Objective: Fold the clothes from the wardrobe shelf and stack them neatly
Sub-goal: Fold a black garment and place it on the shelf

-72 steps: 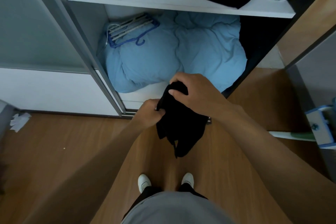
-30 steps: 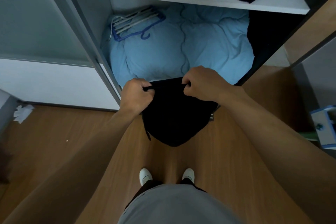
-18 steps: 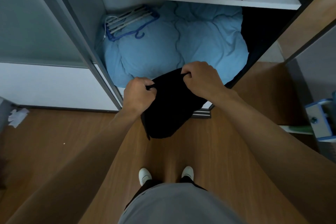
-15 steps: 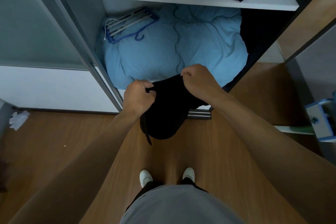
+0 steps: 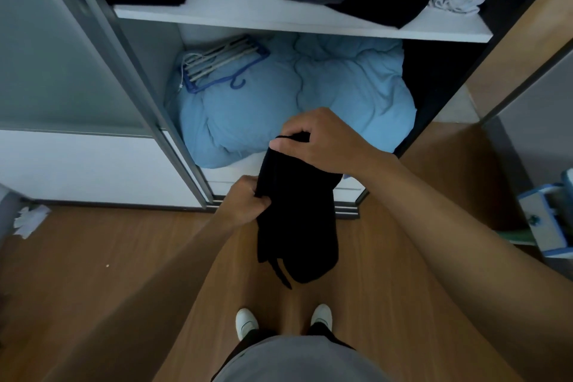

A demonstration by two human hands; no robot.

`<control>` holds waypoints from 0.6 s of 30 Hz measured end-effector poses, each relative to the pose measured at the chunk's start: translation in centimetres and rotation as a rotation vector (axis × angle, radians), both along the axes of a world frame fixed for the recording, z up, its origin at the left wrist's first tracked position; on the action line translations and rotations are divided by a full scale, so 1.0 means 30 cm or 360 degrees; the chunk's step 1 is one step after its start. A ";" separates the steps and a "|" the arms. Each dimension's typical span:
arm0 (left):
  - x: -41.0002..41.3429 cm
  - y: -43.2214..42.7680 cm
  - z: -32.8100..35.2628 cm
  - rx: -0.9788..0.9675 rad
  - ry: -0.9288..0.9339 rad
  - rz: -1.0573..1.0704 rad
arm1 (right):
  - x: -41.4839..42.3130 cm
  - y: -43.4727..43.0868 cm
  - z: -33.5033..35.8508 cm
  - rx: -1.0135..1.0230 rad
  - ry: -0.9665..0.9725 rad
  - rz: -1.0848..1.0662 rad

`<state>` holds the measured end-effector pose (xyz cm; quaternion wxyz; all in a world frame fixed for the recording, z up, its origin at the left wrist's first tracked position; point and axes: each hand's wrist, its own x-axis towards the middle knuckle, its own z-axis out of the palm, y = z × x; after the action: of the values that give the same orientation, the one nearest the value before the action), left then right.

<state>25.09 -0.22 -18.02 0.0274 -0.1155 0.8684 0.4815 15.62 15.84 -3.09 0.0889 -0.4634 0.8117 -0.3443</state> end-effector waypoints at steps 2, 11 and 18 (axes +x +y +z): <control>0.003 0.005 -0.023 0.0064 -0.0147 -0.0036 | 0.001 -0.001 0.030 -0.0055 -0.0032 0.0010; 0.052 -0.040 -0.131 0.0083 -0.0393 0.0064 | 0.015 0.030 0.108 -0.0029 -0.0179 0.0154; 0.113 -0.197 -0.116 -0.0018 -0.0093 0.0444 | -0.023 0.082 0.036 0.0408 -0.0120 0.0063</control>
<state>28.47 -6.11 -21.51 -0.0152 -0.2494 0.8453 0.4722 14.92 18.29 -2.02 0.1845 -0.4509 0.8358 -0.2530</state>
